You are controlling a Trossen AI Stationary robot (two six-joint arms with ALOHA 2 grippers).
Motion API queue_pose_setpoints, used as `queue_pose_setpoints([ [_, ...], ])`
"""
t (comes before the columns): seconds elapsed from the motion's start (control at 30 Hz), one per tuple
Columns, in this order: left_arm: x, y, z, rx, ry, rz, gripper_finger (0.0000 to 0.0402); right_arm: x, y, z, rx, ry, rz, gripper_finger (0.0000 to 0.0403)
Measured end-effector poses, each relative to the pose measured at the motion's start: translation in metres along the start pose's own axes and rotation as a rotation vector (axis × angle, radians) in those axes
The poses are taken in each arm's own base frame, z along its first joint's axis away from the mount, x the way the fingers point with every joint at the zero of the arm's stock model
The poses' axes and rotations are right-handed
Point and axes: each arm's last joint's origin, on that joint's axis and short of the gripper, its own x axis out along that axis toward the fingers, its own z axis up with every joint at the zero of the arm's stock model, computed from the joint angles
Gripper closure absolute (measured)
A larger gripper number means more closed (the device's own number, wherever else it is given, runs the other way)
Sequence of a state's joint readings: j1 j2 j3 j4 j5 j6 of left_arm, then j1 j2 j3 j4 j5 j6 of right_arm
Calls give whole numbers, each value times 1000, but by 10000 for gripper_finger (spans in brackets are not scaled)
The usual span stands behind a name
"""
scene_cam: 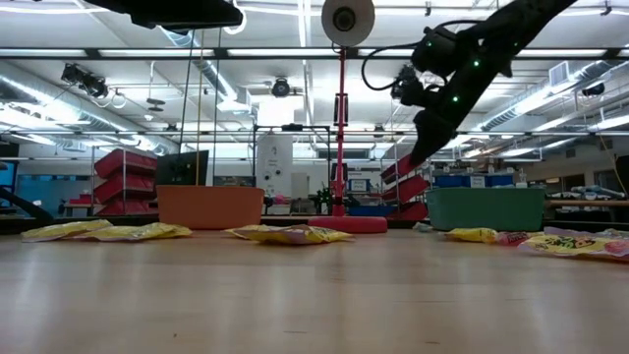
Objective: Sort candy
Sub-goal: Put the small blue candy into the green bin
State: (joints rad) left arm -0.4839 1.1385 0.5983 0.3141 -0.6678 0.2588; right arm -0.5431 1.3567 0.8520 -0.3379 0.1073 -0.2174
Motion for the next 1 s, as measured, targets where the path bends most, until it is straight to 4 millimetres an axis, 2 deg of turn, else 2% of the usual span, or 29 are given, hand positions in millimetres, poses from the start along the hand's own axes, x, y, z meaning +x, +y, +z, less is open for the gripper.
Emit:
queue_pose_setpoints([
  [0.1,0,0,0,-1,-1,0,314,11,7,2,36,10,-3,390],
  [0.3,0,0,0,0,1,0,314,34,12,12,199,142,-57,400],
  [0.5,0,-1,-2,16,21,-5,314,40,9,32,368,200,-103,402],
  [0.7,0,-1,-4,30,39,-10,314,54,11,37,606,244,-159,403],
  [1.0,0,-1,-5,33,43,-11,314,66,31,33,610,294,-244,403],
])
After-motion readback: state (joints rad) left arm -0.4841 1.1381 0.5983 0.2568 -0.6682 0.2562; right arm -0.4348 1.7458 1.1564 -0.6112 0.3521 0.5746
